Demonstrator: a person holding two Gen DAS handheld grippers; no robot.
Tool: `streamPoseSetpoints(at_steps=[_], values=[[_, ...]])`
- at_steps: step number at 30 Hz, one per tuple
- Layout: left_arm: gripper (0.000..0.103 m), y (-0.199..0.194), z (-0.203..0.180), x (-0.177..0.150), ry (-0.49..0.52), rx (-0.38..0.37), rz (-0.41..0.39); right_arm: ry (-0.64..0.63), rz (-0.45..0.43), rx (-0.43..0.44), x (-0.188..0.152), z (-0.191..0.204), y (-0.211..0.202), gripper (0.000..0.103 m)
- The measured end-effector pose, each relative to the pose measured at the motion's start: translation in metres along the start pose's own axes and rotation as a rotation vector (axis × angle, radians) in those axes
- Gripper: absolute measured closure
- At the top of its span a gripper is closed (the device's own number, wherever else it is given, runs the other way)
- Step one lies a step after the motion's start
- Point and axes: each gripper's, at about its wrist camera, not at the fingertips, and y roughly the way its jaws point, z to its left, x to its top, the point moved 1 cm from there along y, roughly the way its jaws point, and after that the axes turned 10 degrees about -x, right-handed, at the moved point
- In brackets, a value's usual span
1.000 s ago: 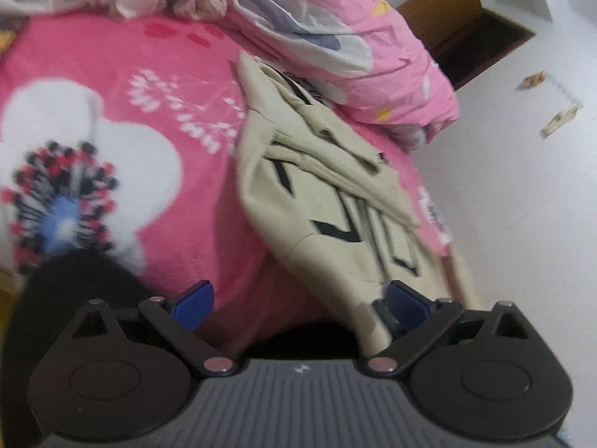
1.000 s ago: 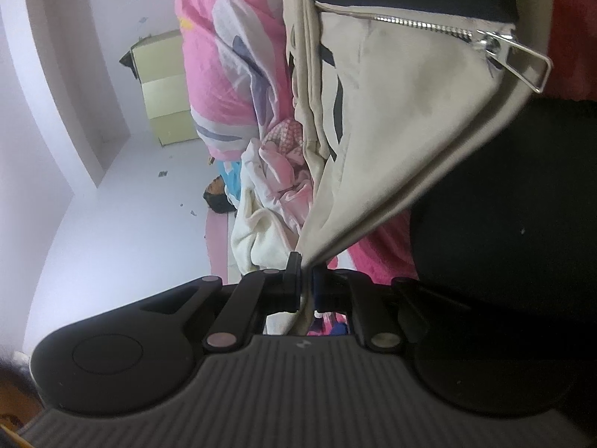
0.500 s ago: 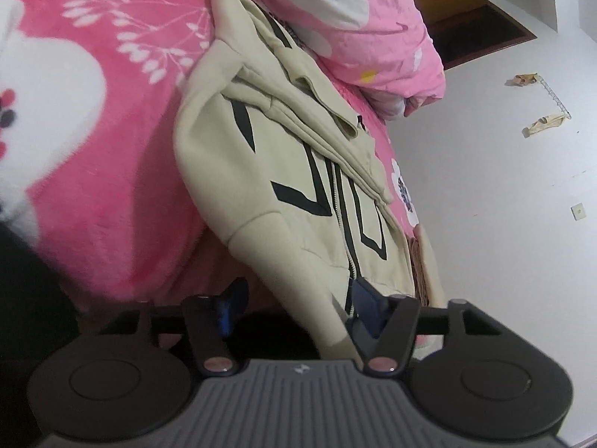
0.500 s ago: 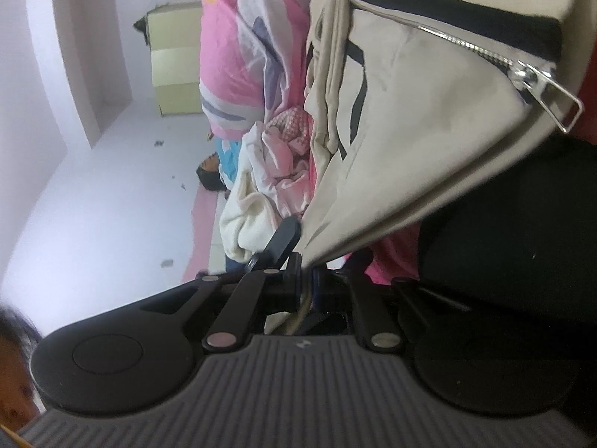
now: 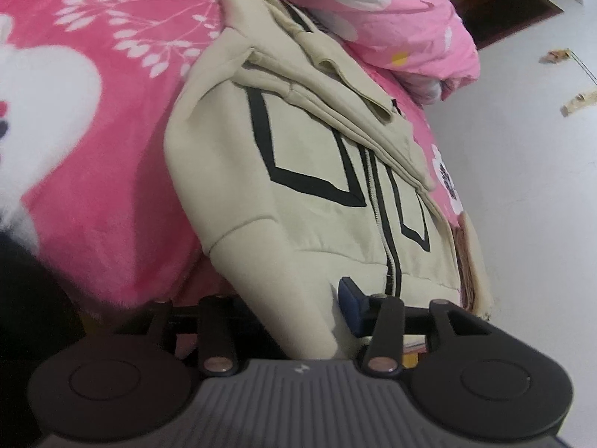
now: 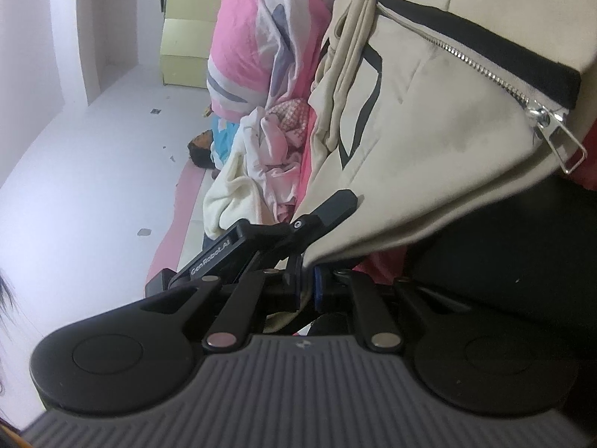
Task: Fold clothes
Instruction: 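Lower the hanging jacket onto the bed and open the right tool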
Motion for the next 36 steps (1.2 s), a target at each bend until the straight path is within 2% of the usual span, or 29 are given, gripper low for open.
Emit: streamPoseSetpoints(at_steps=[3,6,8,10,13,15,19,21,26,29,36], values=[[0.067,0.000,-0.002,-0.002,0.005,0.010,-0.008,-0.038,0.003,-0.013,0.000,0.002,-0.007,0.095],[0.070,0.000,-0.004,-0.004,0.014,0.023,-0.015,-0.103,-0.032,-0.016,-0.001,0.006,-0.030,0.094],[0.070,0.001,-0.005,-0.005,0.028,0.039,-0.011,-0.139,-0.086,-0.009,0.003,0.005,-0.055,0.093],[0.070,0.002,-0.004,-0.007,0.030,0.052,-0.005,-0.157,-0.175,-0.024,0.014,-0.002,-0.091,0.092],[0.070,0.002,-0.002,-0.009,0.031,0.063,-0.006,-0.150,-0.387,-0.167,0.039,-0.026,-0.156,0.081],[0.070,0.001,-0.003,-0.010,0.038,0.069,-0.004,-0.118,-0.503,-0.282,0.058,-0.045,-0.194,0.081],[0.063,0.001,-0.006,-0.013,0.064,0.075,0.003,0.020,-0.627,-0.402,0.092,-0.087,-0.239,0.077],[0.053,0.001,-0.008,-0.015,0.076,0.076,0.004,0.105,-0.646,-0.353,0.099,-0.109,-0.244,0.073],[0.054,0.003,-0.009,-0.018,0.098,0.085,0.007,0.170,-0.644,-0.291,0.107,-0.136,-0.231,0.064],[0.055,0.004,-0.006,-0.020,0.091,0.081,0.015,0.188,-0.645,-0.256,0.112,-0.143,-0.222,0.063],[0.057,0.005,-0.001,-0.021,0.086,0.065,0.021,0.161,-0.575,-0.181,0.106,-0.143,-0.201,0.064]])
